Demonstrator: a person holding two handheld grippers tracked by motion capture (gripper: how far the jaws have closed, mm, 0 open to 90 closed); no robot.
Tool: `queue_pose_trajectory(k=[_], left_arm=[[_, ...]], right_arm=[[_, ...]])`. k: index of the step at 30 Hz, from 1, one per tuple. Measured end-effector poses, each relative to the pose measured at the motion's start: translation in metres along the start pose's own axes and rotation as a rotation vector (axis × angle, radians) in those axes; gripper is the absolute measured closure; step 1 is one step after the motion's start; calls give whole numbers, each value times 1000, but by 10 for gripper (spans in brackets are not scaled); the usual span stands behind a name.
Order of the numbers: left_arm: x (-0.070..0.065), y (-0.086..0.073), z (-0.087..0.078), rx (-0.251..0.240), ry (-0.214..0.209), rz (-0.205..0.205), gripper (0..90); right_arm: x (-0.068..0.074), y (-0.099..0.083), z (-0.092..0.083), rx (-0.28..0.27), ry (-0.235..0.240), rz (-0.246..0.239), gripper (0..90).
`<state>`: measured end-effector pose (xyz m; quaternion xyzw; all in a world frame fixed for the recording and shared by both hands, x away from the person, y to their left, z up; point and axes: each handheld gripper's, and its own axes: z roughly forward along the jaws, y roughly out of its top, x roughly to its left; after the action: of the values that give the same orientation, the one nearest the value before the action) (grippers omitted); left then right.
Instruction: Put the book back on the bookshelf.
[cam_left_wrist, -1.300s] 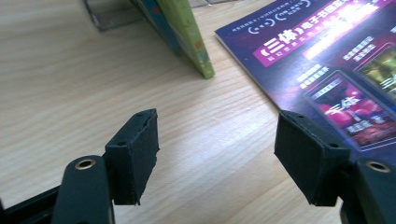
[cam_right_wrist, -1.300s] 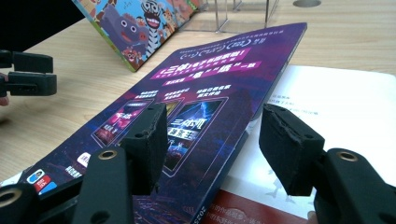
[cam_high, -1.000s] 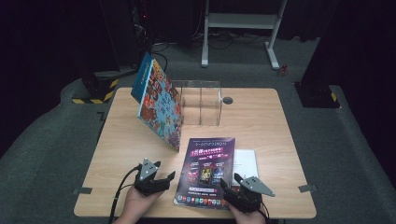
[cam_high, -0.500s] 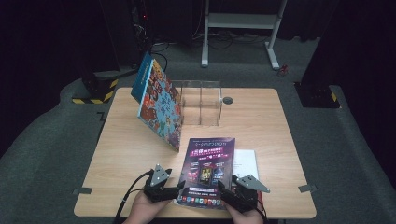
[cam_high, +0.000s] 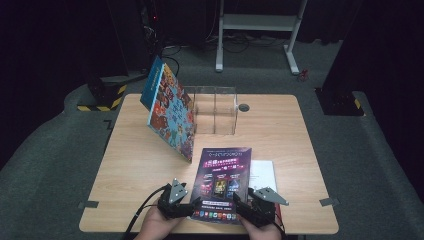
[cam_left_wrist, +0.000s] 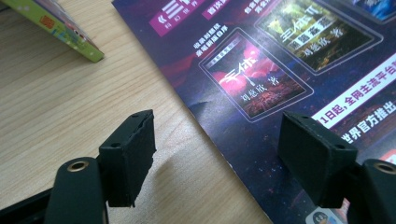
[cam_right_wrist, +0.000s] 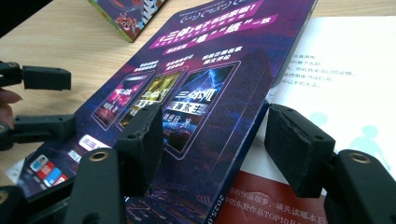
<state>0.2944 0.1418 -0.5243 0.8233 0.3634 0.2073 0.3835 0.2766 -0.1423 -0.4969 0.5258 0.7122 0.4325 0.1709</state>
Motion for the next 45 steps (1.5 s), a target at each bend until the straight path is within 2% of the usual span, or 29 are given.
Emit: queue_pose_trajectory(k=[3,7,10,23,32,39,45], left_arm=[[-2,0,0,-6,9,16,294],[-1,0,0,-3,1,12,306],[-1,0,1,-3,-4,9,310],[0,0,1,-2,-7,9,321],[0,0,1,-3,-10,0,323],[-1,0,1,-7,-4,12,342],[1,1,1,-2,-15,3,346]], right_arm=[[0,0,0,-1,-1,0,379],[0,0,0,-3,-1,2,395],[-1,0,-1,2,11,3,446],[2,-1,-1,3,33,0,556],[7,0,-3,-7,49,-39,666],[3,3,0,2,72,-29,647],[-4,11,5,21,71,10,544]])
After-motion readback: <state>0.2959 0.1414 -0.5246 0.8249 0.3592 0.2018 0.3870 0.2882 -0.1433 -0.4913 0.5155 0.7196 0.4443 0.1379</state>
